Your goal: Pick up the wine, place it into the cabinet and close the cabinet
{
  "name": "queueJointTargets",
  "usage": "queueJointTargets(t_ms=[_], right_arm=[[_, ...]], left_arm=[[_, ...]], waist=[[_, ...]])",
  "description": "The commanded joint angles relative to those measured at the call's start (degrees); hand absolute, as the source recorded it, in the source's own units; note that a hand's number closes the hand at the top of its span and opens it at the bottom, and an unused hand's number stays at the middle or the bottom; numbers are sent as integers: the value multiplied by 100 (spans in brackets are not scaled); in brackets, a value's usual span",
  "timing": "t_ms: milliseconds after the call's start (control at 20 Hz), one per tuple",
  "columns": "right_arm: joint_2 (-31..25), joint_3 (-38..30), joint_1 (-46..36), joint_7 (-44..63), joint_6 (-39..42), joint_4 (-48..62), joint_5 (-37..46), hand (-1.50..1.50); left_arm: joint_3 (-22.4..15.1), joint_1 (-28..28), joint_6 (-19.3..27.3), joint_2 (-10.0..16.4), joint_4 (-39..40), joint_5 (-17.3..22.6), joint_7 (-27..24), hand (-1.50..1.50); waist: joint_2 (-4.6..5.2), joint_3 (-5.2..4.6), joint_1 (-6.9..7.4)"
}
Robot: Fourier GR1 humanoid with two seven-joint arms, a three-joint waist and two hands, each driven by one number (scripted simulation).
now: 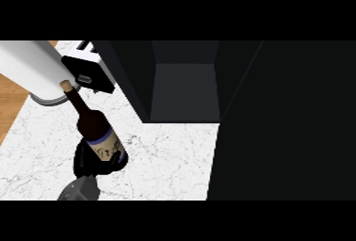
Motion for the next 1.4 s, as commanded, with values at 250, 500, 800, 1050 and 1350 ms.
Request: queueJointTargets(t_ms=[250, 500, 800, 1050, 1350], right_arm=[[235, 601, 51, -12, -145, -81, 369, -150], [-21, -237, 86, 16, 123, -135, -520, -150], [6, -180, -132, 80, 22, -14, -406, -150], [70, -158, 673, -315, 285, -235, -459, -150], [5, -41, -125, 330, 53, -185, -351, -150]], left_arm=[[-770, 938, 110, -155, -2042, 43, 931, 150], [-2343, 1297, 1303, -297, -2892, 703, 1012, 150], [-3291, 1137, 2506, -299, -3431, 1033, 1280, 150], [-3497, 1168, 3085, -300, -3746, 1350, 1571, 150], [-4299, 181, 3957, -300, -2494, 2309, 589, 150]], waist=[[-6, 2, 25], [-3, 3, -4], [8, -1, -21], [5, 2, -35], [14, -4, -65]])
